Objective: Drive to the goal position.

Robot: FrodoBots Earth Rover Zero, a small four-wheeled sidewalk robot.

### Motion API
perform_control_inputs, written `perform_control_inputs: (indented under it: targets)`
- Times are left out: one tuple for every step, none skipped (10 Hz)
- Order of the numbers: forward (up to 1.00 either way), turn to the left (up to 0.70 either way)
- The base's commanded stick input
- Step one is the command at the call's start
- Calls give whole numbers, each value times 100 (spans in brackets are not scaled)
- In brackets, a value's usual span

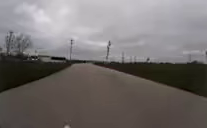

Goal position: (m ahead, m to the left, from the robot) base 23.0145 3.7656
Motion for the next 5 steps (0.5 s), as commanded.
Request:
perform_control_inputs:
  targets:
    - [100, 0]
    - [100, 0]
    - [100, 0]
    - [100, 0]
    - [100, 0]
